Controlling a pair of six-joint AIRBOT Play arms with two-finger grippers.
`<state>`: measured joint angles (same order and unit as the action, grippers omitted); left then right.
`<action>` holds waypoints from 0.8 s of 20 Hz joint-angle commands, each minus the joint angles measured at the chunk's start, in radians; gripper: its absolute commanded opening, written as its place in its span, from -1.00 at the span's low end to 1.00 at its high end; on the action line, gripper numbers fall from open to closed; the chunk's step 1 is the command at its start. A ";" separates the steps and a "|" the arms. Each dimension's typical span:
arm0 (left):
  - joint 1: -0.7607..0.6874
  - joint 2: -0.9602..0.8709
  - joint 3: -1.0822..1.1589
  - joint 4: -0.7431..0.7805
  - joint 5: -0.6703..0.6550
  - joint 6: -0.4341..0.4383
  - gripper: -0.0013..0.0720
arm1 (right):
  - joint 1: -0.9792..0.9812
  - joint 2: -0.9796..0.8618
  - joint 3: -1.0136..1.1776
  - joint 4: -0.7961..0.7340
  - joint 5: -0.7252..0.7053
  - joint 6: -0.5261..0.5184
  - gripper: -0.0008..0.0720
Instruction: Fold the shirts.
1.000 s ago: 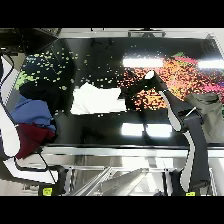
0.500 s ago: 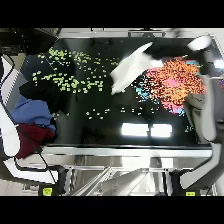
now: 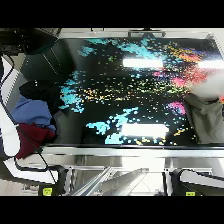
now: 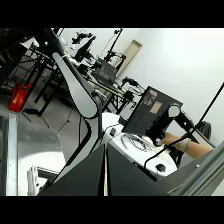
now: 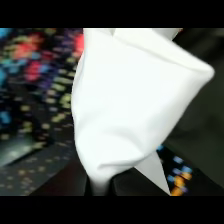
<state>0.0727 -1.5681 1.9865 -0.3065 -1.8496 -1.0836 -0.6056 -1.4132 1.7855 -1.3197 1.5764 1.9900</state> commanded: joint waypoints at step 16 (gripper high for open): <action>0.000 -0.003 0.000 0.000 0.026 0.001 -0.90 | -0.306 0.210 -0.549 -0.083 0.053 -0.194 0.21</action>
<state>0.0727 -1.5700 1.9865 -0.3065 -1.8492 -1.0836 -0.9150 -1.2041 1.1389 -1.5337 1.5600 1.8088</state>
